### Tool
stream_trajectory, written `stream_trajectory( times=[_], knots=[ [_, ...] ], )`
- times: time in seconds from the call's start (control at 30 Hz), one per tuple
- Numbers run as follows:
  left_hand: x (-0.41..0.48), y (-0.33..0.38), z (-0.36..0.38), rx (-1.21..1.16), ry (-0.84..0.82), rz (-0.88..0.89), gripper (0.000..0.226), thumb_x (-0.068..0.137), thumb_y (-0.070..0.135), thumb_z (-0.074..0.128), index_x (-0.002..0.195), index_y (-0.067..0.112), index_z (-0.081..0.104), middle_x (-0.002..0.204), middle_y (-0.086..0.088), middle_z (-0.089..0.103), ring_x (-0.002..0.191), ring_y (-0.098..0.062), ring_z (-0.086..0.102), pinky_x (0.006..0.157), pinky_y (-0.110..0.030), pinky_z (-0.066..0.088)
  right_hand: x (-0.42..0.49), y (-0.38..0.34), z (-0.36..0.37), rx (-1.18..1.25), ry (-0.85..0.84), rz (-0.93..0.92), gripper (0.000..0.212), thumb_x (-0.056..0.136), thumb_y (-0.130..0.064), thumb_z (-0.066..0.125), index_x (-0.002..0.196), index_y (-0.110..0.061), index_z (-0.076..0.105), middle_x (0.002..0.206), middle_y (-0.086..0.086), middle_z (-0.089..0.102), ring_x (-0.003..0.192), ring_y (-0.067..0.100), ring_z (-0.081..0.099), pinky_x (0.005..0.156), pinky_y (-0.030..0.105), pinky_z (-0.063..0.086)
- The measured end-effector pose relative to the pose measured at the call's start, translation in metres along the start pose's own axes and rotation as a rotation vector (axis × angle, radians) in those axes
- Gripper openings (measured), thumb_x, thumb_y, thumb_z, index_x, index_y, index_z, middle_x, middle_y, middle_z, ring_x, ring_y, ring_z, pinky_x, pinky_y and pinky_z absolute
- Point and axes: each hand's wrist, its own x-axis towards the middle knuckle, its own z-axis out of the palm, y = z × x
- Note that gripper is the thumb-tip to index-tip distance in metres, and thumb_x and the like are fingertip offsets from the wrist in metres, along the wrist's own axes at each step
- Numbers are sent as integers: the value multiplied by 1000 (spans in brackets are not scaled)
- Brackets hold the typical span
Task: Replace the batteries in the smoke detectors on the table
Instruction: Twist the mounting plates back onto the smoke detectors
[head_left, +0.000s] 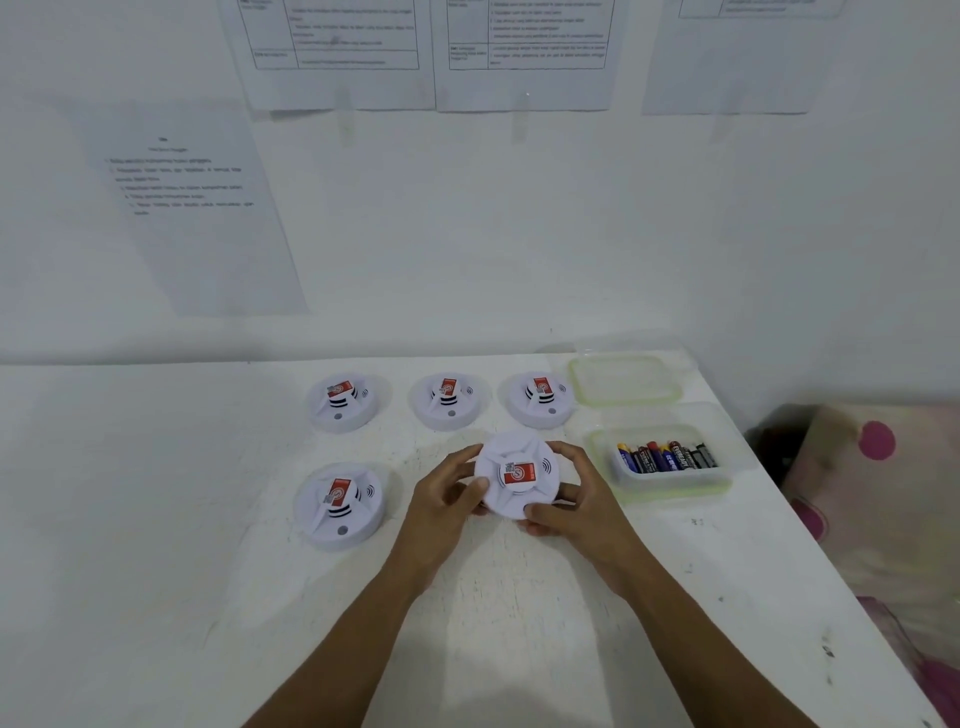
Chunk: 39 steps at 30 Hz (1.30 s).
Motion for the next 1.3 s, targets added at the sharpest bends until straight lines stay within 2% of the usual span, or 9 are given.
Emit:
stream_trajectory(
  times=[0.13,0.27,0.4,0.5,0.63,0.9,1.1,1.2,1.3],
  knots=[
    [-2,5,-1,65,-135,36,46,100,23,55,144,31,44,133,13,60,103,-17,66,86,-32,56,0,5,-1,8,12,-9,70,80,4,72,134,-31,45,118,2,68,99,26,70,74,42,60],
    [-4,3,-1,96,-144,50,51,98,25,57,146,34,41,133,14,61,97,-21,66,86,-34,56,-1,7,-1,3,10,-20,70,81,4,72,135,-32,45,120,2,68,100,25,70,75,41,60],
    [-4,-4,0,161,-140,48,63,94,30,64,150,33,34,134,12,60,103,-18,67,93,-37,55,-2,8,-1,13,18,-18,69,80,4,72,133,-33,47,117,4,69,99,25,70,76,43,60],
    [-4,-7,2,149,-107,48,62,92,27,67,147,32,38,132,12,62,103,-16,68,89,-32,56,-2,8,-2,20,24,-15,67,80,3,72,130,-36,49,114,6,70,98,25,70,76,42,60],
    [-5,-11,4,110,-19,25,53,88,23,72,132,35,45,131,8,61,104,-11,67,88,-30,56,-1,10,-2,2,25,-26,67,80,2,73,130,-36,48,117,5,69,99,24,70,77,44,60],
    [-5,-14,5,119,-19,29,56,88,22,71,137,27,45,131,7,61,104,-12,67,89,-32,56,0,14,-1,-17,32,-62,68,79,1,74,130,-35,46,124,0,65,104,23,67,76,44,61],
    [-6,-13,5,114,-23,44,57,87,28,71,138,29,45,131,9,61,109,-14,66,90,-33,56,0,14,1,-45,54,-84,69,78,-2,77,131,-34,46,127,-4,62,106,19,66,76,41,61],
    [-6,-13,4,117,-21,46,59,85,34,70,139,30,45,132,10,61,110,-15,65,90,-35,57,0,13,1,-43,47,-84,69,78,-3,77,131,-34,46,126,-3,63,105,19,67,77,43,61],
    [-6,-12,4,122,-20,57,56,89,29,69,139,30,46,130,14,61,110,-12,65,90,-32,56,-2,10,-5,-31,-15,-65,70,78,-4,78,132,-36,46,122,1,67,104,22,68,82,44,59]
  ],
)
